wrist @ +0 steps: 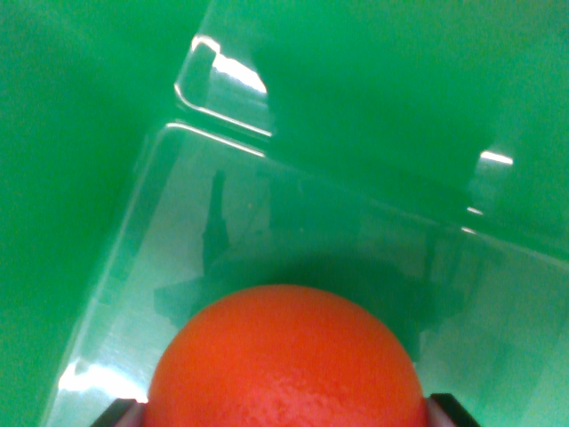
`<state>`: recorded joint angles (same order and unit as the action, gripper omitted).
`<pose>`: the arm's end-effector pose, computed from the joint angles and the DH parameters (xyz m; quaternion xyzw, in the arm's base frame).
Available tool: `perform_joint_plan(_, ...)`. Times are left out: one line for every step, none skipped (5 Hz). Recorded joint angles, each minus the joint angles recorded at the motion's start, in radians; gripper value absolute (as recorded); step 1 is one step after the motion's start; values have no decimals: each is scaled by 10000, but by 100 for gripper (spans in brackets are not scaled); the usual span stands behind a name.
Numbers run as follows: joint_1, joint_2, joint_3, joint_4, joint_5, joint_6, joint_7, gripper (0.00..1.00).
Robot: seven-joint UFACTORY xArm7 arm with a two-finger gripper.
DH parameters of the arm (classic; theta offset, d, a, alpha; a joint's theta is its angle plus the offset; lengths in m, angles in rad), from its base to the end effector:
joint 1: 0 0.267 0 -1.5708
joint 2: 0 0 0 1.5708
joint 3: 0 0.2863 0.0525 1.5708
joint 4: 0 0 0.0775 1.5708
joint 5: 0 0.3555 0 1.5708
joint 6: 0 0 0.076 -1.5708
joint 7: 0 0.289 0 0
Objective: Pick fruit
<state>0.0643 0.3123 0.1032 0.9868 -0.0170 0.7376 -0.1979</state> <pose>0.4712 0.0834 0.0017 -0.9820 -0.1860 0.0305 0.0108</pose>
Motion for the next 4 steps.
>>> perform_joint_plan(-1,-32,1,56,4,88,-2,100)
perform_joint_plan(-1,-32,1,56,4,88,-2,100)
perform_joint_plan(-3,-89,3,156,11,245,-4,100)
perform_joint_plan(-3,-89,3,156,11,245,-4,100)
